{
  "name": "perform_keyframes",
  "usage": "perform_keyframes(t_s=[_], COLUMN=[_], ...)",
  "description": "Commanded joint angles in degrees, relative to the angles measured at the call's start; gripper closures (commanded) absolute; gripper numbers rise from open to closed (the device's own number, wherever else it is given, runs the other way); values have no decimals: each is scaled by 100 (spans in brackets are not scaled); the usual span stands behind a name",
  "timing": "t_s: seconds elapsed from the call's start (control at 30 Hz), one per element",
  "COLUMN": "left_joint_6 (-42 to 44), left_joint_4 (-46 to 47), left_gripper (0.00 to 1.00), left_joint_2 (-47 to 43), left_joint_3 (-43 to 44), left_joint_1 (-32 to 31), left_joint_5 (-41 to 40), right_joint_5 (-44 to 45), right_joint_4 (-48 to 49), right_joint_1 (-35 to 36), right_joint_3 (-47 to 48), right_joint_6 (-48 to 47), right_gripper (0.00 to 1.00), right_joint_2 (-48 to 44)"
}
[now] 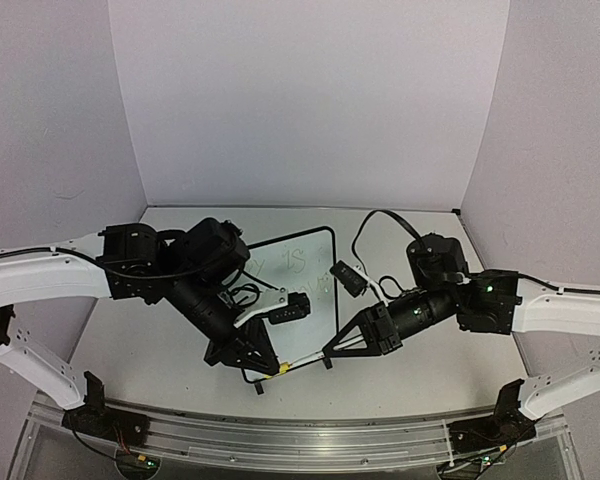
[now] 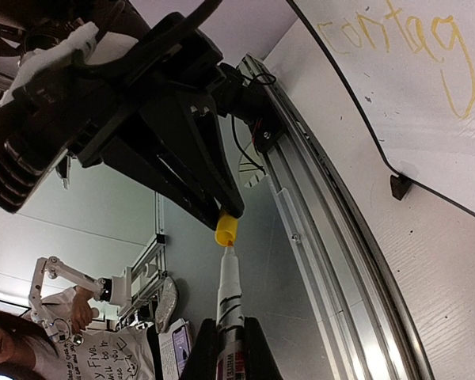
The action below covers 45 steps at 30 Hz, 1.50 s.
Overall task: Write a sentence on the whiteboard
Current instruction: Insert the whiteboard marker without the cap into the pen cap.
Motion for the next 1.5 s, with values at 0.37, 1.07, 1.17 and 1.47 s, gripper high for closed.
perform_keyframes(t_s=[0.37,1.07,1.17,1.47], left_joint_6=[191,307,373,489], left_joint_4=[-80,72,121,334], left_gripper=[100,100,100,100], left_joint_2=[29,-43,-38,22], left_joint_3=[105,219,264,405], left_joint_1=[-29,-28,-27,-25], left_joint_5=[63,46,62,255], right_joint_5=[-44,-206,-270,-430], right_joint_4=[187,292,421,968], right_joint_1=[39,144,167,217], right_joint_3=[265,383,389,387], right_joint_6=[-61,-100,-68,89], right_gripper=[100,100,100,100], right_joint_2=[65,379,475,760])
